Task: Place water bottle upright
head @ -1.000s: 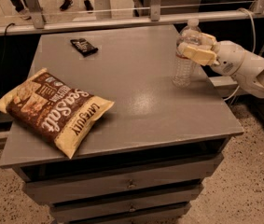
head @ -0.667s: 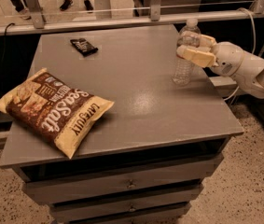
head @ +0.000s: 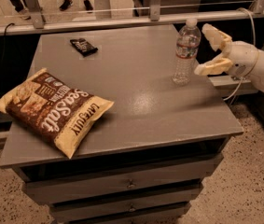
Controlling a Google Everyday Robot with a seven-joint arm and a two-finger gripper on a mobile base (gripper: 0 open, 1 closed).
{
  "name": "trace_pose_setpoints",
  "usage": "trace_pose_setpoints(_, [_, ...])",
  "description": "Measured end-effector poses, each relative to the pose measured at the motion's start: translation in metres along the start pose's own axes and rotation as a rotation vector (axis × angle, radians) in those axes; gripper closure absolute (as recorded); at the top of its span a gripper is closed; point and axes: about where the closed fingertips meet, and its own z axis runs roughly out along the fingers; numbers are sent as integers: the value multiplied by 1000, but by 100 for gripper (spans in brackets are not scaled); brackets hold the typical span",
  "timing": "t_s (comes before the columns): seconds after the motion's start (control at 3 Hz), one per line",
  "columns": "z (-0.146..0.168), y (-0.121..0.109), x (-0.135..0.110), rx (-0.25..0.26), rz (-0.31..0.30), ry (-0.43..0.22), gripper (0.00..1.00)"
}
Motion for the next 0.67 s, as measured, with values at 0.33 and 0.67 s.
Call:
trace_pose_setpoints(0.33, [-38, -2, -15, 38, -59, 110, 0])
trace_pose_setpoints(0.67, [-38, -2, -15, 38, -59, 110, 0])
